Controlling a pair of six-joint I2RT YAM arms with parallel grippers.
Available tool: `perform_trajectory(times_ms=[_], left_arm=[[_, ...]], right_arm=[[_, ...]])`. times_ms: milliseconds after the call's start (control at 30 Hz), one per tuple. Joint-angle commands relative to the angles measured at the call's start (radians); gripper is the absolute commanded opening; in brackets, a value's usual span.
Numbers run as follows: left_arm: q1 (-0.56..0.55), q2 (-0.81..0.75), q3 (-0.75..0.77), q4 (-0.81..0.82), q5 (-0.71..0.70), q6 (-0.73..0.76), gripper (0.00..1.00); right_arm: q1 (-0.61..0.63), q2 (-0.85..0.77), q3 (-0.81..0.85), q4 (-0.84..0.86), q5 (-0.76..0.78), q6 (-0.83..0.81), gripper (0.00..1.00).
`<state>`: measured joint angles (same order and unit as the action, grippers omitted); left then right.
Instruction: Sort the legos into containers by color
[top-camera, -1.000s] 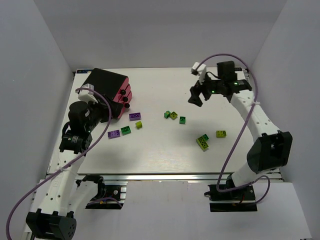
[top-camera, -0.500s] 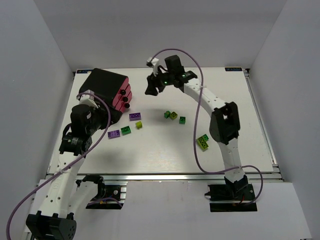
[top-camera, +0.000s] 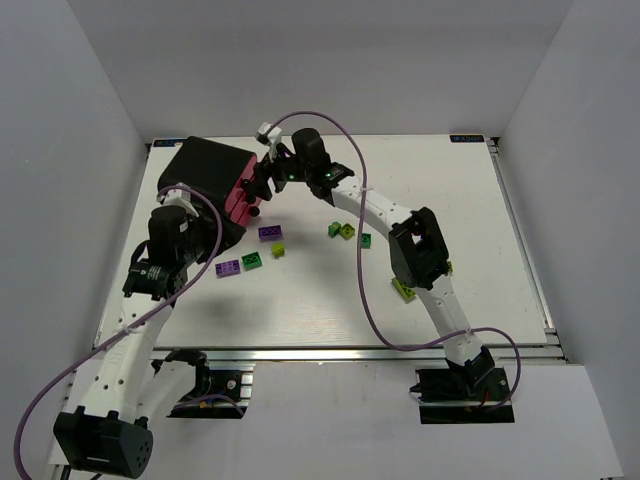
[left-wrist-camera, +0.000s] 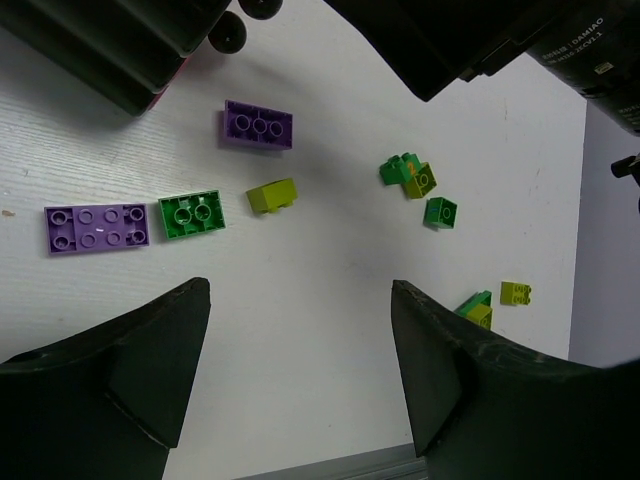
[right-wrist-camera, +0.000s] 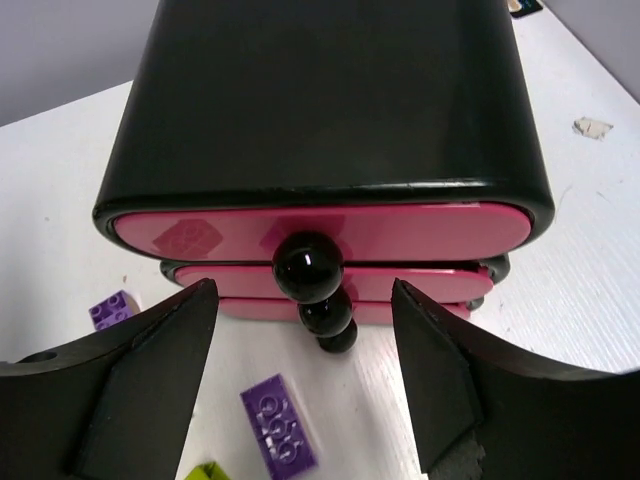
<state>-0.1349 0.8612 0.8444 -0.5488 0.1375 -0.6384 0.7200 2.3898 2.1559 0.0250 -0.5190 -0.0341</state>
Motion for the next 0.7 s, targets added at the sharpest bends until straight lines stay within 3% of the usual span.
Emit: perform_trajectory(times_ms=[0,667], left_arm=[[0.000,0.015,0.024,-0.005,-0.010,-0.007,0.83],[0.000,0.038,0.030,-0.011,-0.015,-0.014,0.83]], right_arm=[[0.002,0.020,-0.005,0.145,0.017,-0.032,0.76],[0.006,0.085,-0.060,0.339,-0.078,-0.135,0.67]])
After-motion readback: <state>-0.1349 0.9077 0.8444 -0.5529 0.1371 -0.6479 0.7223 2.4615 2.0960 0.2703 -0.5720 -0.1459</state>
